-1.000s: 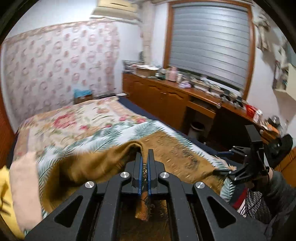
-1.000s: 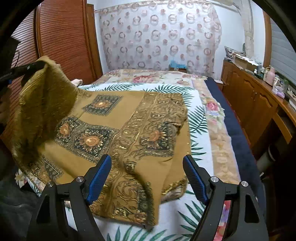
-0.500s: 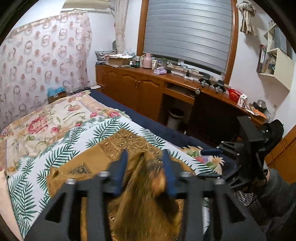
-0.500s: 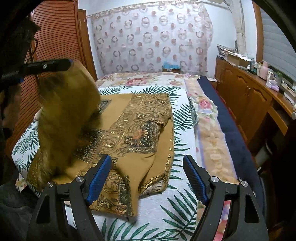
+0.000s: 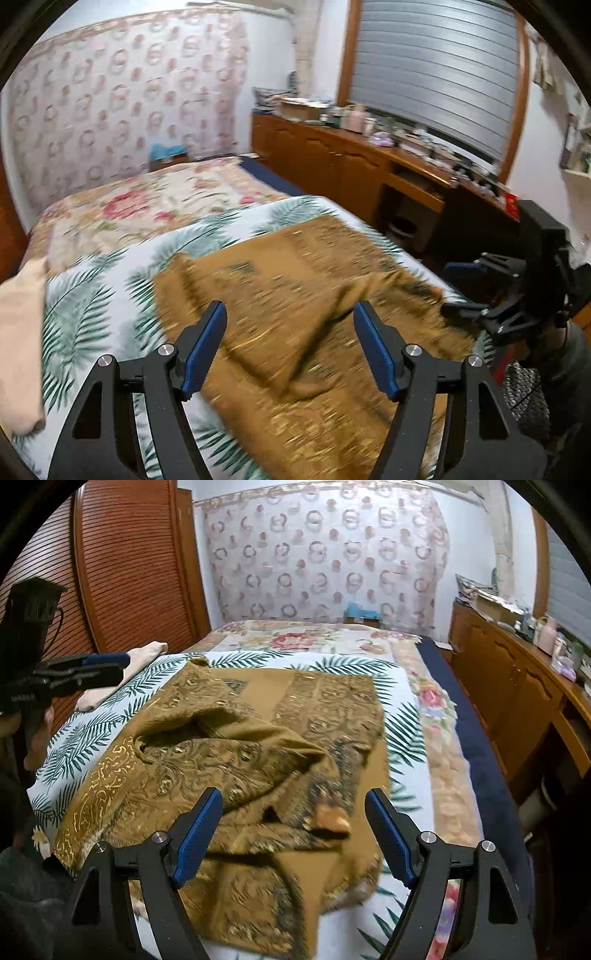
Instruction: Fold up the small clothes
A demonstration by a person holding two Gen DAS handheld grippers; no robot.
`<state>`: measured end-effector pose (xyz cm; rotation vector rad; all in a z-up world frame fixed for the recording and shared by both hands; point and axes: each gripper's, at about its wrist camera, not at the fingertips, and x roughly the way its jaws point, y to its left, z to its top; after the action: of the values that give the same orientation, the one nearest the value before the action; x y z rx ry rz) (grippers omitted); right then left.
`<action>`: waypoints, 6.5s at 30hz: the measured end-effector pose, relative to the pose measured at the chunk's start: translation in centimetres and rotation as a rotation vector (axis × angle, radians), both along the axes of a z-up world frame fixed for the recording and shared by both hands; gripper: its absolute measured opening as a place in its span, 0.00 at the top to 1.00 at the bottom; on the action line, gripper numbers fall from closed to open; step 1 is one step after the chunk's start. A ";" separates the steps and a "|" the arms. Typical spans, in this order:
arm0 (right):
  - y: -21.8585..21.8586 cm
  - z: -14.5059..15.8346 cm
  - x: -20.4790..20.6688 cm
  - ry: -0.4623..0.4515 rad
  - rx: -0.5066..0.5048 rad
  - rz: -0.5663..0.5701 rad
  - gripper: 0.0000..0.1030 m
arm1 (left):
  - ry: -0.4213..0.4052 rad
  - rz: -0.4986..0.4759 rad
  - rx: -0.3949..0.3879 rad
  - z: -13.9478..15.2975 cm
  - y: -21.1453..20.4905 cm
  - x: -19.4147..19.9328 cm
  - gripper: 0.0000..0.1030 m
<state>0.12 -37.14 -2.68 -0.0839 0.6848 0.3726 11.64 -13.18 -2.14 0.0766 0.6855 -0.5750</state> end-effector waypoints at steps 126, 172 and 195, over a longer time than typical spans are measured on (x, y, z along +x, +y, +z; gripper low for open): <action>5.7 -0.5 6.1 0.156 -0.108 0.159 0.54 | 0.049 0.093 0.004 -6.3 4.1 -3.0 0.28; 1.9 -1.8 -1.3 0.079 -0.234 -0.088 0.94 | 0.067 0.016 0.022 -6.9 1.2 -4.8 0.28; 1.8 -0.7 -4.4 0.051 -0.130 -0.119 0.63 | 0.116 0.004 0.059 -7.8 1.1 -6.7 0.28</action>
<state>-4.27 -35.30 -3.37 -0.1569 0.7610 0.2167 4.92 -12.08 -9.96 0.0974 0.8154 -0.5586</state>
